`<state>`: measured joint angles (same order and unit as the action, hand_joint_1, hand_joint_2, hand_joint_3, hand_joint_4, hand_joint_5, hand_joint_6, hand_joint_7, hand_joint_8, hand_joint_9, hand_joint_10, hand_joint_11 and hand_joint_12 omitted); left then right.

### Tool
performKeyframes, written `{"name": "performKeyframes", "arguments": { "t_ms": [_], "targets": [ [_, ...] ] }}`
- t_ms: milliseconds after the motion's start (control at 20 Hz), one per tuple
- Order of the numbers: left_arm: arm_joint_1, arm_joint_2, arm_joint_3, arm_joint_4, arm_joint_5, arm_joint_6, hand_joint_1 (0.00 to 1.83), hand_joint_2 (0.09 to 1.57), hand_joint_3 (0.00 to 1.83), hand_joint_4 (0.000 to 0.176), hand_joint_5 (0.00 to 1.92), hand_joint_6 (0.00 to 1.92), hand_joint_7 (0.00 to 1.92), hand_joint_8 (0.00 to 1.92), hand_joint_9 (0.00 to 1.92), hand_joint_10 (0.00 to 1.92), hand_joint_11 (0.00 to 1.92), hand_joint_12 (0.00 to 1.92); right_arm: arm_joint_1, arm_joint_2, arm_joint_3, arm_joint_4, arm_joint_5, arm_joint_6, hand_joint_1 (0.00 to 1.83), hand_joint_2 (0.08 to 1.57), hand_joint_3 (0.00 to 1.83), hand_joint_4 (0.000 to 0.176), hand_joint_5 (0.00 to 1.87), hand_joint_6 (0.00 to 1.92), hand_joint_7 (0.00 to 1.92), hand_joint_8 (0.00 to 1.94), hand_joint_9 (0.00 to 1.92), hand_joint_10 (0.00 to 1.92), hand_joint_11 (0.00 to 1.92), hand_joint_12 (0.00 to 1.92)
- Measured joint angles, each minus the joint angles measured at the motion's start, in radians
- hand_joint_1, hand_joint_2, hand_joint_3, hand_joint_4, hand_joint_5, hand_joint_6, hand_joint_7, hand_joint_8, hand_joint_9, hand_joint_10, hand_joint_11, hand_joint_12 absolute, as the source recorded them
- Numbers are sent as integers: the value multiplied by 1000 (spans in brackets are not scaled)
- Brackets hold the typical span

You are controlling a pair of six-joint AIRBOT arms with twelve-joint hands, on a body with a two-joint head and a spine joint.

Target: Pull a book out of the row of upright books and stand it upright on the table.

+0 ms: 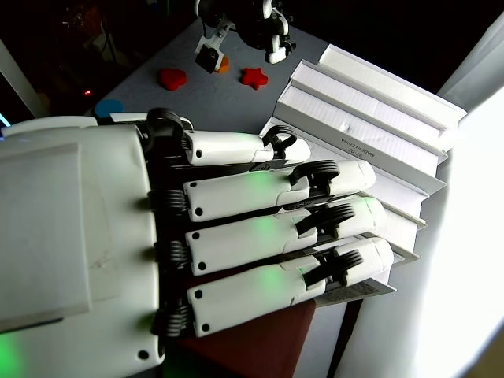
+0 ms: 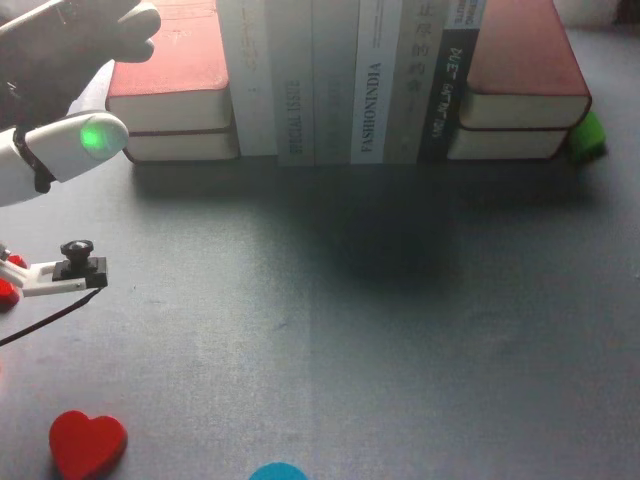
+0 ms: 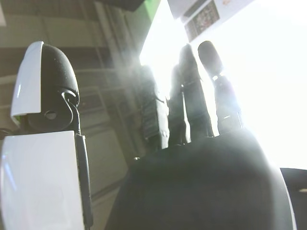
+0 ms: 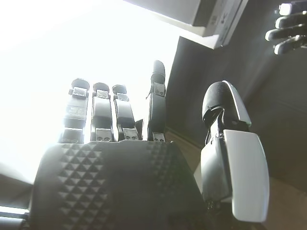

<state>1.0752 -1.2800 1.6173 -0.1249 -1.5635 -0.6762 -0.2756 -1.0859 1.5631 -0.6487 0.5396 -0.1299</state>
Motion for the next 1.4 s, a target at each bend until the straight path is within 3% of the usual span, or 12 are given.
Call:
{"name": "performKeyframes", "arguments": {
  "t_ms": [100,350,500,600,650,750,800,850,1100,1250,1300,1400],
  "targets": [
    [0,0,-5,-2,-1,0,1062,988,1,0,537,4,321,4,368,109,0,1144,0,-14,2,1,0,0,416,1217,8,118,527,21,0,0,0,0,0,0],
    [0,0,-6,-3,-1,0,1058,993,2,14,525,3,310,7,381,101,0,1139,0,-40,-11,-11,19,1,349,1224,5,148,531,13,0,0,0,0,0,0],
    [0,0,-10,-5,-1,0,1052,985,0,12,512,1,298,1,400,89,0,1213,-3,-48,-18,-22,45,1,179,1262,16,118,462,8,0,0,0,0,0,0],
    [0,0,-13,-5,-3,0,1068,969,0,21,520,5,280,0,396,85,0,1223,-25,-60,-18,8,65,1,253,1243,2,151,485,14,0,0,0,0,0,0],
    [0,0,-13,-5,-2,0,1085,977,0,2,511,0,289,4,393,79,0,1239,-31,-69,-17,5,69,1,318,1249,2,84,499,14,0,0,0,0,0,0],
    [0,0,-13,-5,-2,0,1085,978,0,1,505,0,287,2,395,79,0,1240,-41,-90,-9,-2,70,2,272,1213,0,95,502,12,0,0,0,0,0,0],
    [0,0,-13,-4,-2,0,1079,977,0,5,514,3,304,4,416,82,0,1268,-40,-92,-5,1,79,1,219,1156,0,46,509,10,0,0,0,0,0,0],
    [0,0,-13,-5,-3,0,1076,973,0,5,523,7,298,1,416,81,0,1264,-40,-92,-3,6,84,1,197,1121,0,33,511,10,0,0,0,0,0,0],
    [1,0,-13,-1,-6,0,1050,986,3,9,527,5,296,2,415,70,0,1267,-54,-106,13,16,90,1,311,1118,5,109,523,5,0,0,0,0,31,15],
    [1,0,-13,-6,-8,0,1039,982,0,20,539,6,303,5,427,66,0,1266,-54,-106,15,24,83,2,476,1166,13,91,566,16,0,0,0,0,0,0],
    [1,0,-13,-6,-8,0,1004,989,3,2,528,5,301,3,418,61,0,1265,-54,-106,14,24,84,3,584,1181,11,116,571,12,0,0,0,0,0,0],
    [1,0,-13,-5,-8,0,1005,989,3,3,530,5,303,4,415,59,0,1262,-54,-106,14,24,84,5,588,1180,9,86,576,13,0,0,0,0,0,0]
  ]
}}
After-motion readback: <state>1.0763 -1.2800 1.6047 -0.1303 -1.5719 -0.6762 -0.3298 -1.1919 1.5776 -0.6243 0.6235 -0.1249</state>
